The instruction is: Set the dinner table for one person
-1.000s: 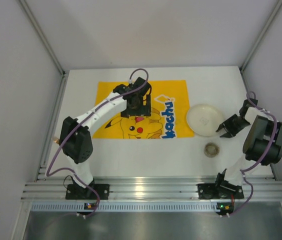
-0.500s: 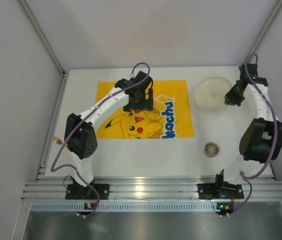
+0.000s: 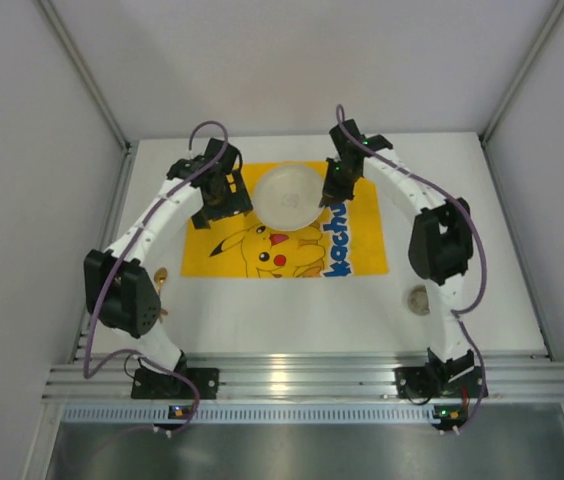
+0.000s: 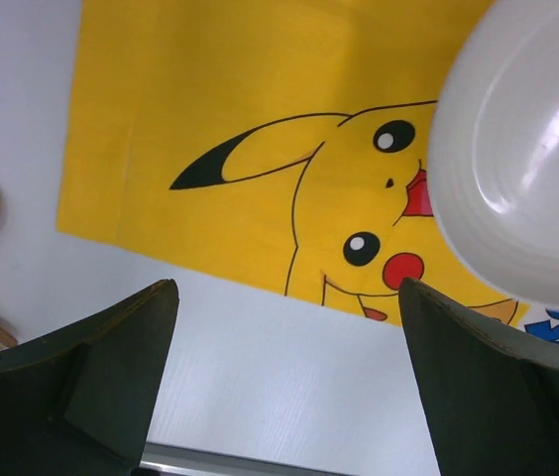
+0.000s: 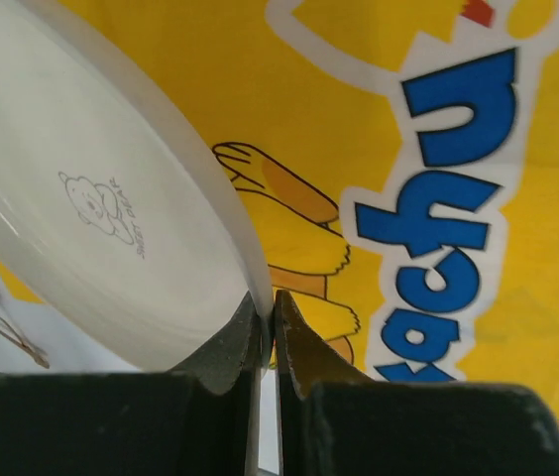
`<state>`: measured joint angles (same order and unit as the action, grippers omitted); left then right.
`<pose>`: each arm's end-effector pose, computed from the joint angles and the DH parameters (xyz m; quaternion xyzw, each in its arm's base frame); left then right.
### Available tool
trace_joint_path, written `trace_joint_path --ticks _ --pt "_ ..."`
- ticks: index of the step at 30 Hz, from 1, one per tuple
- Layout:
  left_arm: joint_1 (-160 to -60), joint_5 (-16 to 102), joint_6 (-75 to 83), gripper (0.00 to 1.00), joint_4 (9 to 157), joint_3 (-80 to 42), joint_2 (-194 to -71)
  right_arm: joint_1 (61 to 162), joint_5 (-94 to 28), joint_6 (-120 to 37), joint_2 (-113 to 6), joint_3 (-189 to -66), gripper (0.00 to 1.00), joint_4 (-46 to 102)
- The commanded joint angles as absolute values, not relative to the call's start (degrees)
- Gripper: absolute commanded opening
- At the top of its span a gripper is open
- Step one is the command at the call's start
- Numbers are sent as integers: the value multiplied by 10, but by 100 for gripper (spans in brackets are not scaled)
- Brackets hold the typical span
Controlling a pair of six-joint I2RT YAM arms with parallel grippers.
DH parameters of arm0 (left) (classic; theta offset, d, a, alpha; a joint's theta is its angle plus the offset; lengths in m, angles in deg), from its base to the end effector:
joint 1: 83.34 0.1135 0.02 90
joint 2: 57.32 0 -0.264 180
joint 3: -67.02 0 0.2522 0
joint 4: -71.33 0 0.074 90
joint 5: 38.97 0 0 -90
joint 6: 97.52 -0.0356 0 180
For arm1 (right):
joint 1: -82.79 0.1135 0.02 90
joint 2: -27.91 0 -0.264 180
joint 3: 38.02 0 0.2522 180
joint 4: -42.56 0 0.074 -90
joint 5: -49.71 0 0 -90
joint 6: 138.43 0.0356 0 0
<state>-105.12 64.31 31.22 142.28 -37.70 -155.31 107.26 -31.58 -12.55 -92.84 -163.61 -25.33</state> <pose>0.3321 -0.1239 0.3067 -0.1683 0.9539 -0.0143 0.2482 0.4126 0.1937 0.2643 0.0788 0.9666 0.1806 0.1637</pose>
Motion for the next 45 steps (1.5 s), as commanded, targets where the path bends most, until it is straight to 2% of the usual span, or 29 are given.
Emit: trace_joint_path --ticks 1,4,9,10,11,12,13,14,15,16,20,25,31,32,34,39,45 --pt "-1037 655 323 98 1418 -323 -1466 1098 -286 -98 -992 -1738 0 -285" --pt "-1026 653 321 98 1418 -292 -1440 1107 -282 -79 -1035 -1775 0 -287" --pt "-1015 653 314 98 1417 -267 -1414 1107 -267 -78 -1064 -1760 0 -283" --pt "-1014 652 310 98 1416 -264 -1410 1108 -268 -83 -1065 -1755 6 -284" --pt "-1012 653 308 98 1416 -264 -1409 1107 -270 -86 -1064 -1745 16 -283" --pt "-1008 651 306 98 1415 -264 -1408 1108 -283 -90 -1059 -1737 30 -283" --pt "-1007 648 304 98 1414 -265 -1409 1107 -293 -94 -1054 -1731 51 -283" --pt "-1006 647 302 98 1414 -265 -1411 1107 -301 -98 -1050 -1720 59 -283" --pt "-1005 641 302 98 1412 -267 -1414 1106 -311 -105 -1041 -1718 85 -283" --pt "-1005 639 299 98 1410 -268 -1416 1104 -315 -110 -1037 -1718 100 -284" --pt "-1005 621 294 98 1405 -280 -1434 1095 -333 -141 -980 -1724 100 -289" --pt "-1006 591 277 98 1383 -297 -1467 1057 -419 -194 -789 -1637 100 -294" --pt "-1048 582 252 98 1366 -350 -1538 863 -415 -199 -532 -1268 99 -315" --pt "-1063 581 251 98 1367 -359 -1550 802 -411 -195 -503 -1234 100 -330" --pt "-1075 576 252 98 1368 -383 -1579 755 -406 -190 -432 -1162 100 -362" --pt "-1116 554 267 98 1362 -429 -1640 750 -386 -152 -343 -1089 100 -419" --pt "-1147 545 266 98 1363 -474 -1682 750 -401 -135 -294 -1012 100 -436"
